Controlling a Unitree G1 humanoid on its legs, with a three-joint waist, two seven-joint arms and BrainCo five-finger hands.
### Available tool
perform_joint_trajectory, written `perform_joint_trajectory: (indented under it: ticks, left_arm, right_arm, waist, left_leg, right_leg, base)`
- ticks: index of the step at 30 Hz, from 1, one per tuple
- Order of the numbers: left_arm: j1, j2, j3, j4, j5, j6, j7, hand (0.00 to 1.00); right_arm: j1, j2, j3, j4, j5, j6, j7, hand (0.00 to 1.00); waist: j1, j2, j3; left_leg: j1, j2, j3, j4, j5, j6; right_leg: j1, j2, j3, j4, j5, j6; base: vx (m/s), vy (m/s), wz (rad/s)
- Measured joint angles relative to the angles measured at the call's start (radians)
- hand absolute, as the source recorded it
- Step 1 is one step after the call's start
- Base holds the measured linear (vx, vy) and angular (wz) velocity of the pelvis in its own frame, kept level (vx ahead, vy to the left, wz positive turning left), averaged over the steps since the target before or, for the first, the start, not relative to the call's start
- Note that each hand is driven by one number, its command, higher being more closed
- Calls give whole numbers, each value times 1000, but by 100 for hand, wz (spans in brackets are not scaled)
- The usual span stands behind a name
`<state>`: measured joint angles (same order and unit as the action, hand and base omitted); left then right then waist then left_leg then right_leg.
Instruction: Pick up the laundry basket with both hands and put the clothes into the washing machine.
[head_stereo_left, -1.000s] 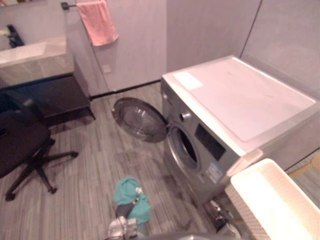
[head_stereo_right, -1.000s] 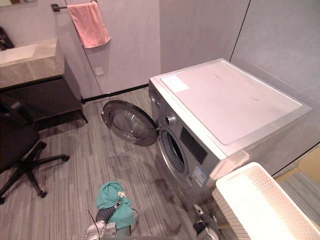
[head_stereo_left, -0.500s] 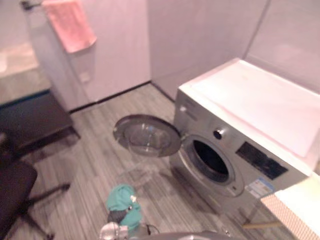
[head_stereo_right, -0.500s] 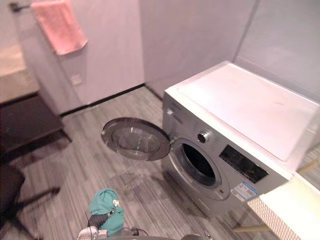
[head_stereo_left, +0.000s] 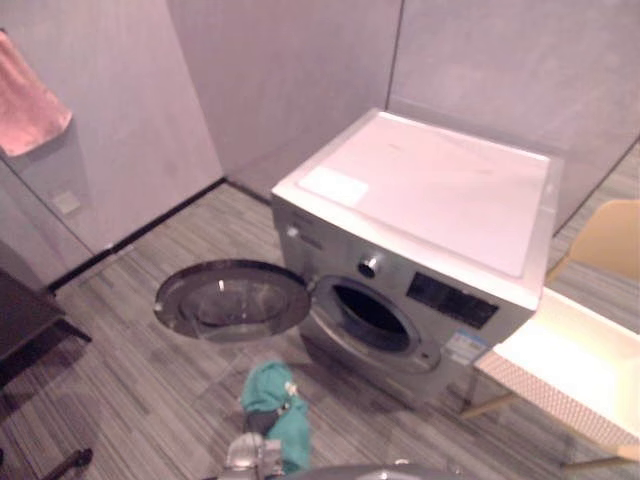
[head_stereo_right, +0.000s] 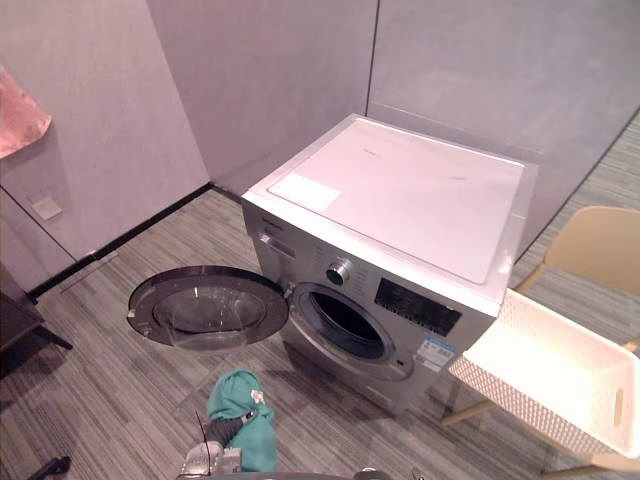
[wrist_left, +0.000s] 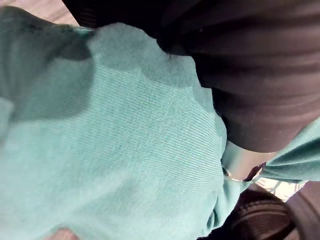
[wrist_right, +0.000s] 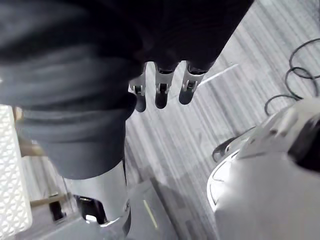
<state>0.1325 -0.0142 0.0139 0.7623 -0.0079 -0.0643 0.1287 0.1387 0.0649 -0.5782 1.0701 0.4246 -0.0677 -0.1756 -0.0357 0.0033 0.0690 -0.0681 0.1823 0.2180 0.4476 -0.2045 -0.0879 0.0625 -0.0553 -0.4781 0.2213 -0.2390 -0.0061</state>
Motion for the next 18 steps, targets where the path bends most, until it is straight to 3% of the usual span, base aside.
perform_joint_trajectory:
  ticks: [1,2,3,5,7,9,10,11,12,14,18]
  left_arm:
    - [12,-3,3,-38,0,0,-1,100]
    - [33,-16,9,-69,-1,-1,-4,100]
    - [43,-21,9,-71,-2,-1,-6,100]
    - [58,-19,-2,-73,-7,-1,-19,100]
    - [66,-11,-2,-78,-12,-3,-19,100]
    - [70,-7,-2,-96,-21,-15,-18,100]
    - [83,-13,-3,-98,-21,-20,-17,100]
    - [89,-12,-3,-99,-23,-24,-17,100]
    - [77,6,-3,-103,-21,-24,-14,100]
    - [73,51,-4,-100,-20,-22,-13,100]
    - [84,67,-30,-98,-21,-23,-15,100]
  right_arm:
    - [-6,-2,12,-14,0,1,-1,0]
    - [-4,-21,56,-41,-2,1,0,0]
    - [-5,-33,77,-42,-3,1,0,0]
    - [-28,-52,118,-46,-7,0,0,0]
    - [-56,-50,151,-54,-19,1,0,0]
    - [-74,-47,195,-56,-43,-1,3,0]
    - [-70,-53,210,-62,-52,-7,3,0]
    - [-76,-60,219,-60,-53,-10,3,0]
    - [-81,-43,246,-58,-64,-10,7,0]
    - [-83,-21,272,-59,-85,-10,6,0]
    - [-78,-20,281,-68,-104,-17,7,0]
  waist:
    - [1,7,13]
    - [10,39,28]
    - [20,40,31]
    - [26,58,33]
    - [31,45,42]
    - [53,27,50]
    - [55,43,43]
    - [59,54,38]
    - [50,27,45]
    - [52,-12,46]
    - [52,-16,46]
  left_leg:
    - [-57,33,-15,169,2,5]
    - [-122,69,-58,394,53,11]
    - [-148,77,-68,463,79,11]
    - [-186,74,-90,531,57,30]
    - [-232,55,-141,434,15,27]
    - [-219,7,-243,170,15,21]
    - [-170,-20,-351,-31,81,-1]
    - [-157,-34,-385,-49,73,-74]
    - [-157,-71,-358,-28,49,-47]
    - [-148,-83,-312,1,20,-14]
    - [-142,-98,-260,7,-5,7]
  right_leg:
    - [31,6,3,0,0,-9]
    - [84,25,29,-8,-3,-15]
    - [100,26,48,-17,-5,-17]
    - [123,12,101,-32,-7,-15]
    - [127,-20,157,-33,-5,-12]
    - [127,-65,211,-32,3,16]
    - [123,-71,243,-31,1,58]
    - [125,-80,269,-28,-11,84]
    - [119,-118,305,-23,-15,91]
    - [95,-126,343,11,-13,88]
    - [59,-151,375,38,38,123]
  base:
    - [216,6,-35]
    - [214,46,-51]
    - [271,187,-87]
    - [283,244,-83]
    - [244,200,-66]
    - [279,393,-76]
    - [274,477,-88]
    - [204,398,-67]
    - [180,305,-54]
    - [154,227,-38]
    - [78,164,-32]
